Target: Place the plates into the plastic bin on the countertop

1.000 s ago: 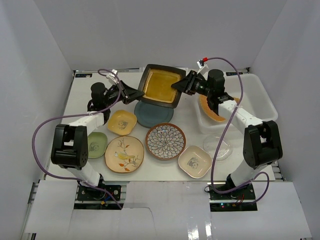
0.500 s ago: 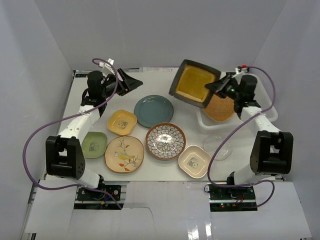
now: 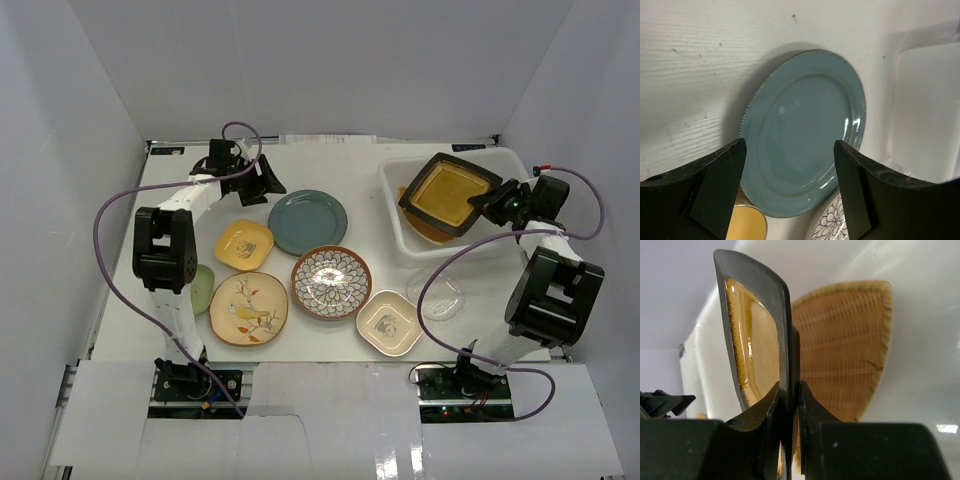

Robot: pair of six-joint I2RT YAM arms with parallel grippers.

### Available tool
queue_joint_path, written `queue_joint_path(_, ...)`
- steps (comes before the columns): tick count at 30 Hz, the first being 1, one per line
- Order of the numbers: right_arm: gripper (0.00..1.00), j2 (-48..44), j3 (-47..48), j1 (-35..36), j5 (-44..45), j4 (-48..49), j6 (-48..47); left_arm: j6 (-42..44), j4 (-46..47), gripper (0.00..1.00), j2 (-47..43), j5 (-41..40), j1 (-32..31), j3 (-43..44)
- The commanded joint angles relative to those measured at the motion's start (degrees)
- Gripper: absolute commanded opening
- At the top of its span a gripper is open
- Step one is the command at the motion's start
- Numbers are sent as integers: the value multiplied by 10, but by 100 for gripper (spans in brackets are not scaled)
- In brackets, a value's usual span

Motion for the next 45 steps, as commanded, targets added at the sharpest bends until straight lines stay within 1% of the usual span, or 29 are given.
queue_joint_path(1, 8, 20, 70, 2, -36, -16, -37, 47, -70, 81, 15, 14, 3, 60)
queue_joint_path(3, 8, 25, 71, 3, -32, -17, -42, 56, -89, 82, 52, 26, 3, 80)
queue_joint_path(5, 9, 37, 79, 10, -23, -46, -64, 70, -114, 83, 80, 34, 3, 104)
queue_joint_path(7, 17, 53, 95, 23, -12, -71, -91, 76, -121, 83, 89, 34, 3, 108)
queue_joint_path(8, 24, 57, 97, 28, -1, -75, -97, 77, -121, 83, 95, 36, 3, 108)
queue_joint_path(9, 44, 61, 100, 31, 8, -92, -101, 78, -122, 83, 98, 40, 3, 109)
queue_joint_path(11, 60, 63, 108, 40, 40, -103, -110, 82, -128, 84, 108, 53, 3, 110)
queue_joint_path(12, 73, 62, 111, 43, 49, -105, -110, 85, -131, 84, 111, 53, 3, 111)
queue_joint_path(14, 87, 62, 131, 51, 77, -119, -116, 90, -135, 84, 116, 41, 3, 112)
queue_joint_path(17, 96, 67, 168, 60, 124, -146, -135, 92, -138, 83, 123, 28, 3, 111)
queue_joint_path(18, 97, 68, 175, 62, 140, -165, -141, 92, -139, 82, 131, 40, 3, 113)
queue_joint_path(19, 92, 65, 180, 65, 157, -171, -145, 92, -138, 81, 137, 52, 3, 113)
queue_joint_path(21, 90, 56, 183, 67, 212, -181, -156, 89, -139, 79, 146, 78, 2, 112)
queue_joint_path(22, 90, 49, 181, 68, 253, -184, -159, 89, -138, 74, 154, 79, 1, 109)
queue_joint_path(25, 90, 21, 168, 74, 308, -179, -173, 84, -129, 58, 158, 72, 0, 94)
queue_joint_path(26, 90, 15, 169, 75, 349, -183, -177, 81, -123, 49, 155, 70, 0, 87)
queue_joint_path(28, 90, 7, 175, 81, 379, -189, -192, 70, -104, 42, 150, 76, 0, 70)
queue_joint_path(31, 90, -7, 171, 82, 351, -188, -191, 61, -91, 25, 146, 84, 0, 62)
queue_joint_path(32, 90, -24, 165, 84, 328, -177, -186, 60, -85, 15, 145, 84, 0, 61)
queue_joint_path(33, 90, -35, 154, 91, 313, -163, -179, 59, -84, 11, 143, 84, 0, 60)
queue_joint_path(34, 90, -48, 127, 96, 268, -145, -163, 55, -82, 5, 141, 83, 1, 59)
queue_joint_path(35, 90, -73, 115, 105, 255, -114, -157, 52, -78, 0, 136, 83, 5, 58)
queue_joint_path(37, 91, -90, 96, 141, 211, -95, -149, 36, -60, 0, 124, 86, 9, 49)
queue_joint_path(40, 91, -110, 94, 212, 133, -54, -146, 2, 1, 0, 81, 118, 26, 12)
queue_joint_path(41, 91, -109, 96, 229, 117, -48, -145, -29, 51, 0, 67, 144, 38, -18)
queue_joint_path(42, 91, -106, 100, 275, 96, -38, -149, -46, 79, 0, 36, 154, 43, -36)
queue_joint_path(43, 91, -103, 107, 295, 54, -36, -155, -64, 109, 0, 19, 161, 49, -54)
queue_joint_path(44, 91, -92, 121, 312, 41, -34, -156, -100, 163, 0, 4, 179, 59, -87)
queue_joint_path(45, 91, -85, 127, 344, 30, -24, -154, -120, 191, 0, -18, 190, 63, -102)
